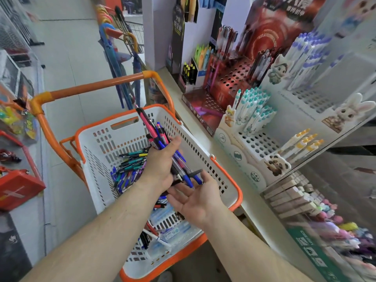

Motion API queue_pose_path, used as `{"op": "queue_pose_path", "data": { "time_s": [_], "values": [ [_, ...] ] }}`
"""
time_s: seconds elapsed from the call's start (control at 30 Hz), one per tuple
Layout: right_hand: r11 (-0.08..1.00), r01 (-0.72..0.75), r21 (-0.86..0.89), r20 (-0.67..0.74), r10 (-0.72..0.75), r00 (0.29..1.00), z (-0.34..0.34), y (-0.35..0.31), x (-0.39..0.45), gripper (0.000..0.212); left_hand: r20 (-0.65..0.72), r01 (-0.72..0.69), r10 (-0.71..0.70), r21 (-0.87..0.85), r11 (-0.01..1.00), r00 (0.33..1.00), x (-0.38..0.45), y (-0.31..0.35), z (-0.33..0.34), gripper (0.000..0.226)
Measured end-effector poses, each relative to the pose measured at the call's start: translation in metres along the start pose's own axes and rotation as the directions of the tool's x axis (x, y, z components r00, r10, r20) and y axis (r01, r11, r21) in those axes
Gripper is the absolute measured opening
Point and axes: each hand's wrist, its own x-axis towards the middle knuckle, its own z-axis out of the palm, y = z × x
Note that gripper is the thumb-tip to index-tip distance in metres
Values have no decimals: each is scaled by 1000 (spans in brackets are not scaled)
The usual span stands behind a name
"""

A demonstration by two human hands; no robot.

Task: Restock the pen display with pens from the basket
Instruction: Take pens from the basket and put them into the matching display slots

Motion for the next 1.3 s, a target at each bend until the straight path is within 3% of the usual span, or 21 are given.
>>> {"op": "queue_pose_path", "data": {
  "time_s": [0.07,0.17,0.33,0.4,0.6,0.67,0.77,0.87,0.97,1.1,1.3],
  "values": [
    [998,48,-31,3,-48,999,6,-1,-4,40,-7,-6,6,5,1000,1000,-1,0,0,23],
    [992,116,-56,19,-115,993,11,2,-6,34,20,-41,40,49,998,999,-5,-3,-2,16],
    [984,132,-119,52,-126,991,0,4,-5,67,15,-60,59,26,998,998,-4,9,-4,22],
    [977,157,-142,53,-151,987,-8,3,-5,71,-15,-73,73,-11,997,997,1,20,-6,24],
    [943,298,-150,33,-296,955,-20,-15,-25,39,0,-71,71,-53,996,997,6,48,-14,25],
    [868,433,-242,7,-445,896,-20,-23,-35,24,98,-27,26,4,1000,995,1,51,-18,25],
    [630,618,-470,10,-697,717,-18,-33,-46,6,296,43,-99,190,981,950,-11,44,-22,22],
    [479,719,-504,55,-813,580,-15,-37,-58,18,417,83,-227,335,939,880,-23,27,-17,20],
    [441,745,-500,52,-844,534,-16,-40,-68,42,486,106,-304,393,914,820,-31,15,-8,19],
    [459,739,-494,-12,-853,521,-23,-45,-70,80,575,84,-378,471,878,725,-39,7,2,17],
    [615,744,-263,-168,-788,592,-33,-50,-73,90,609,143,-393,417,897,689,-44,-6,15,20]
  ]
}}
